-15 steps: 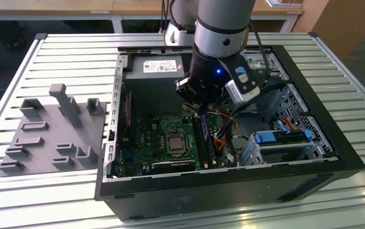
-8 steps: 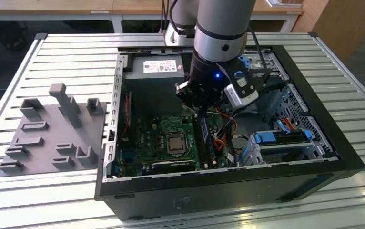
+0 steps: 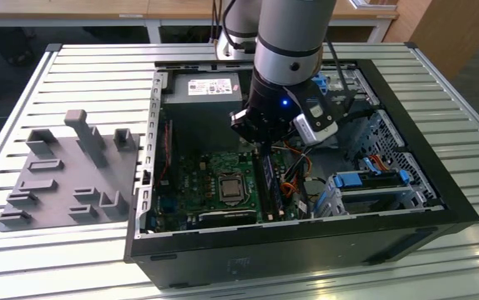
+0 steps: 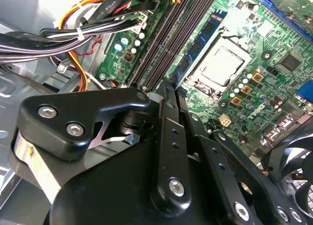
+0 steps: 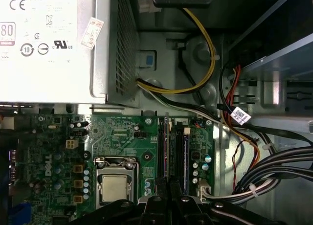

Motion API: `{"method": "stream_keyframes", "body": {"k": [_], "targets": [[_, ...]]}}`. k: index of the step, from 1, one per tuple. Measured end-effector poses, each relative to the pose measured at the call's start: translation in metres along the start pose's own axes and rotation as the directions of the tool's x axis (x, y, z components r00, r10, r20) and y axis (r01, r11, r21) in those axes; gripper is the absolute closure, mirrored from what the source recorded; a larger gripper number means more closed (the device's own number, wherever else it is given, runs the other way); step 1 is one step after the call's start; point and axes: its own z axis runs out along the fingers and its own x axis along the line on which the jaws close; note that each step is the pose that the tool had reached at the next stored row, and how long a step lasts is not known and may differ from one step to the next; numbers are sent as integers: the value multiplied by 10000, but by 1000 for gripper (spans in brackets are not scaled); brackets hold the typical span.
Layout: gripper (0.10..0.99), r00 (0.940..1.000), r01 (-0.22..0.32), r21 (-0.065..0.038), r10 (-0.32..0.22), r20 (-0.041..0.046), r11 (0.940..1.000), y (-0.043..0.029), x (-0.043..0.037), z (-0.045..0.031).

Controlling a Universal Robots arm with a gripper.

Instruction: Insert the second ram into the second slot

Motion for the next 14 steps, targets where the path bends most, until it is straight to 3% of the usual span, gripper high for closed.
{"method": "stream_keyframes", "body": {"k": [7, 14], "targets": [[949, 10000, 1, -2, -1, 0, 10000, -18, -1, 12], [949, 10000, -2, -3, 2, 0, 10000, -35, -12, 75]]}}
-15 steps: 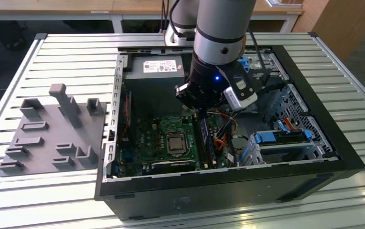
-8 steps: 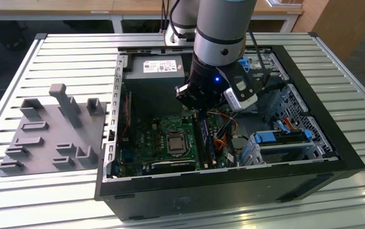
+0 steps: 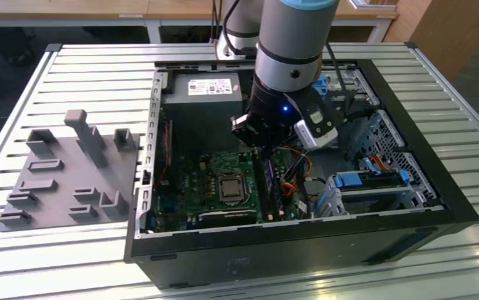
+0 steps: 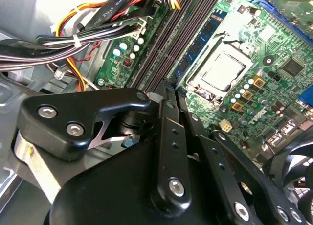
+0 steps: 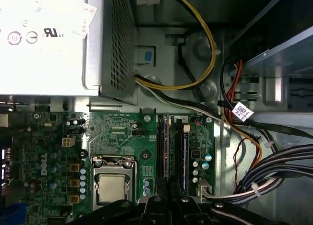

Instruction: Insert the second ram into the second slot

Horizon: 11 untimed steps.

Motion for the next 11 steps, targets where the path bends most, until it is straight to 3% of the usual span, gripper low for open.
{"method": "stream_keyframes", "body": {"k": [11], "targets": [[949, 10000, 1, 4, -1, 0, 10000, -3, -3, 96]]}}
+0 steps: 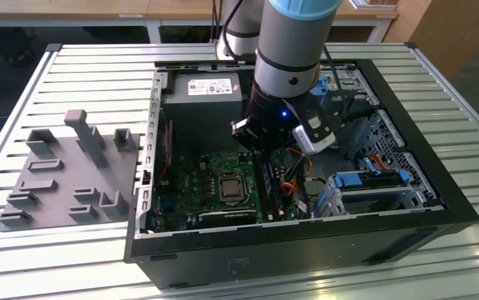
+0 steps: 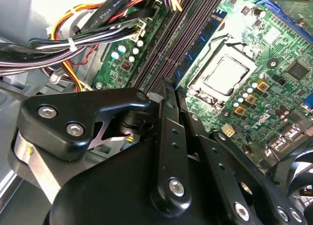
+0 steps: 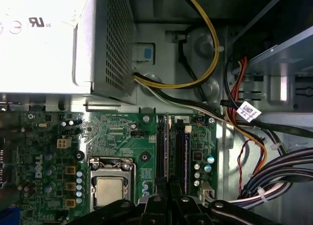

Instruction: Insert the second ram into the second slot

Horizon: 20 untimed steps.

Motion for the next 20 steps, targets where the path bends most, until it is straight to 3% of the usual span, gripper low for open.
{"method": "stream_keyframes", "body": {"k": [8, 11, 16, 20], "targets": [[949, 10000, 0, 4, 0, 0, 10000, -2, 0, 46], [949, 10000, 0, -74, 0, 1, 10000, -8, 0, 62], [949, 10000, 1, -79, -1, 0, 10000, -18, -1, 66], [949, 10000, -2, -78, 2, 0, 10000, -65, -1, 76]]}}
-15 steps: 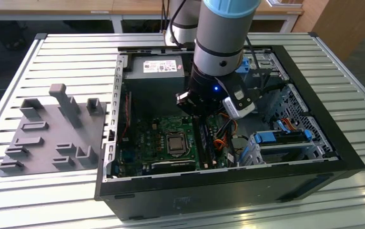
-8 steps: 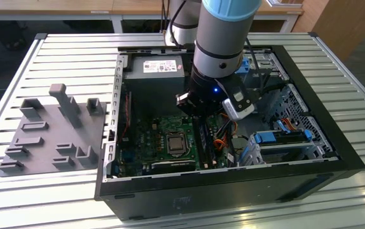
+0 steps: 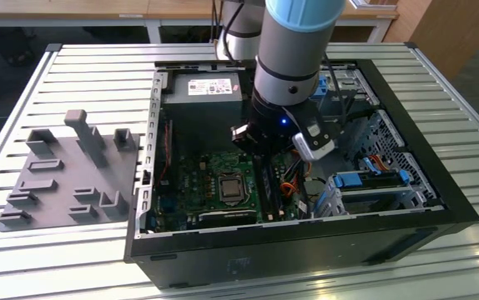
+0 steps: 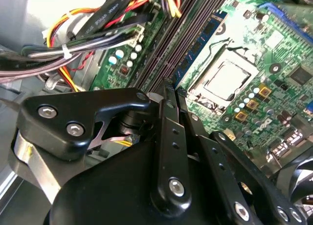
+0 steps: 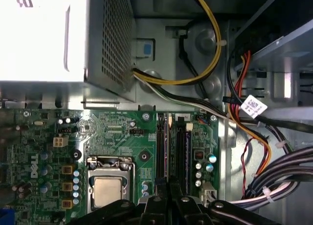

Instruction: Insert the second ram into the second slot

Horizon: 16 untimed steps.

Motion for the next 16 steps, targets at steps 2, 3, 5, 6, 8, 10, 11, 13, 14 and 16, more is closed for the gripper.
{"method": "stream_keyframes", "body": {"k": [2, 3, 5, 6, 8, 10, 11, 13, 14, 16], "targets": [[949, 10000, -14, -1, 14, 0, 10000, -20, 0, 8], [949, 10000, -22, -2, 22, 0, 10000, -27, 0, 11], [949, 10000, -38, -1, 38, 1, 10000, -43, 0, 17], [949, 10000, -44, -1, 44, 1, 10000, -49, 0, 20], [949, 10000, -55, -2, 55, 2, 10000, -64, 0, 25], [949, 10000, -66, -2, 66, 2, 10000, -74, 0, 31], [949, 10000, -71, -3, 71, 3, 10000, -76, 0, 35], [949, 10000, -86, -3, 86, 3, 10000, -79, 0, 40], [949, 10000, -94, -1, 94, 3, 10000, -79, -1, 42], [949, 9999, -116, 0, 116, 3, 9999, -80, 0, 45]]}}
